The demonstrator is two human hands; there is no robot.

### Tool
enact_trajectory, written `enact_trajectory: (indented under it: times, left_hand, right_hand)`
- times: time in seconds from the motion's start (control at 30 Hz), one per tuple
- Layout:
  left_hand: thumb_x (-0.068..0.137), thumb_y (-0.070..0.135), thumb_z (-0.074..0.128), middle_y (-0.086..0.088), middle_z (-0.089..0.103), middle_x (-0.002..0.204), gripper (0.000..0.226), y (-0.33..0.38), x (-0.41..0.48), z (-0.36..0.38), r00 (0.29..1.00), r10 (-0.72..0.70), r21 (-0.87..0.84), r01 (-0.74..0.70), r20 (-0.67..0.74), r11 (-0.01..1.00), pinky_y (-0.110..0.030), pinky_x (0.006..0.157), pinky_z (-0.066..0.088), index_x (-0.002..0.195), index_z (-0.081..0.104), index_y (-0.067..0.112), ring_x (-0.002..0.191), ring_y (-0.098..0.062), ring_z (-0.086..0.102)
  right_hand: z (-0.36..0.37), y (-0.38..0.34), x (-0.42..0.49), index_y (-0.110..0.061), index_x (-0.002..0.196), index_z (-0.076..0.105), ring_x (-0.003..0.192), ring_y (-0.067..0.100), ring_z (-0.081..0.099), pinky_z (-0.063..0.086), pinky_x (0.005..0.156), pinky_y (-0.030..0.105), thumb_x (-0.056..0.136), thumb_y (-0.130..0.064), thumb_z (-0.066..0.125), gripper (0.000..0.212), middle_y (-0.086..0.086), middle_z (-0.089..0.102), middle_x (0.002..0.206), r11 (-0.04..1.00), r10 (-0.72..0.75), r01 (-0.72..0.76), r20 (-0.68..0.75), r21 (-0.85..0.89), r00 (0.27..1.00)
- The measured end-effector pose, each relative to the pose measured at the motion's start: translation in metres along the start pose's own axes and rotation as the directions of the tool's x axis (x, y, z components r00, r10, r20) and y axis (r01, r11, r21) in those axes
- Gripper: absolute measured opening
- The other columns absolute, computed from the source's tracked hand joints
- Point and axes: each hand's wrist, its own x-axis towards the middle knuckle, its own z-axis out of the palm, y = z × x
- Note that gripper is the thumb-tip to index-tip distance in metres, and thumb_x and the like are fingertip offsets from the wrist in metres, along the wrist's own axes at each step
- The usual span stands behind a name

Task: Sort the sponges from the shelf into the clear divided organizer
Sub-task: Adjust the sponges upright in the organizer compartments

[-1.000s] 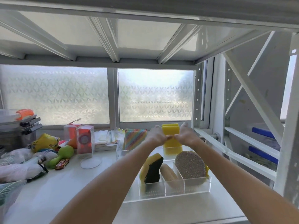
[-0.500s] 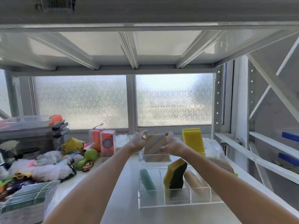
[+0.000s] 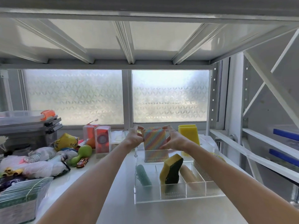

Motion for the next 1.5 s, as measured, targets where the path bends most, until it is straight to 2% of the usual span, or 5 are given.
enact_trajectory:
  times: [0.53,0.73,0.83,1.03,1.5]
  left_hand:
    - [0.092,-0.004,0.049,-0.025,0.055,0.118,0.053,0.007,-0.003,0.002,0.991,-0.050,0.083,0.040,0.121,0.996,-0.032,0.095,0.044,0.142,0.035,0.004,0.108,-0.026,0.053]
    - [0.094,0.001,0.044,-0.027,0.052,0.129,0.072,0.011,-0.005,-0.006,0.986,-0.078,0.181,0.051,0.146,0.982,-0.043,0.112,0.034,0.155,0.008,0.016,0.124,-0.037,0.048]
    - [0.089,0.000,0.040,-0.031,0.047,0.138,0.072,0.019,-0.012,-0.017,1.000,-0.004,0.339,0.002,0.003,0.941,-0.044,0.099,0.044,0.154,0.011,0.014,0.123,-0.044,0.050]
    - [0.090,0.021,0.059,-0.005,0.061,0.097,0.027,0.051,-0.076,-0.028,0.980,0.185,0.582,-0.190,0.069,0.791,-0.019,0.061,0.043,0.112,0.061,0.005,0.087,-0.018,0.056]
    - [0.083,0.026,0.071,-0.002,0.060,0.082,0.040,0.018,-0.107,-0.005,0.970,-0.142,0.515,0.021,0.198,0.857,-0.013,0.050,0.042,0.112,0.063,-0.001,0.064,-0.007,0.055]
  right_hand:
    - [-0.001,0.002,-0.002,-0.021,0.146,0.028,0.079,0.005,0.057,0.048,0.073,0.019,0.072,-0.012,0.080,0.091,0.013,0.060,0.120,0.998,-0.021,0.021,-0.002,-0.061,1.000]
    - [-0.003,-0.005,-0.012,-0.025,0.152,0.011,0.125,0.030,0.051,0.043,0.104,0.042,0.082,-0.023,0.071,0.093,0.018,0.050,0.138,0.971,-0.032,0.027,-0.015,-0.238,0.999]
    - [-0.019,-0.019,-0.032,-0.018,0.143,0.031,0.120,0.029,0.053,0.046,0.101,0.041,0.089,-0.024,0.060,0.062,0.015,0.053,0.130,0.937,-0.212,0.169,-0.112,-0.304,0.971]
    - [-0.050,-0.038,-0.079,-0.022,0.126,0.054,0.121,0.010,0.049,0.040,0.104,0.029,0.077,-0.033,0.075,0.055,-0.005,0.057,0.129,0.901,-0.013,0.232,0.513,-0.366,0.858]
    - [-0.007,-0.016,-0.060,-0.013,0.104,0.065,0.090,0.019,0.060,0.050,0.074,0.025,0.083,-0.012,0.062,0.022,0.005,0.064,0.104,0.834,-0.195,0.263,0.186,-0.485,0.963]
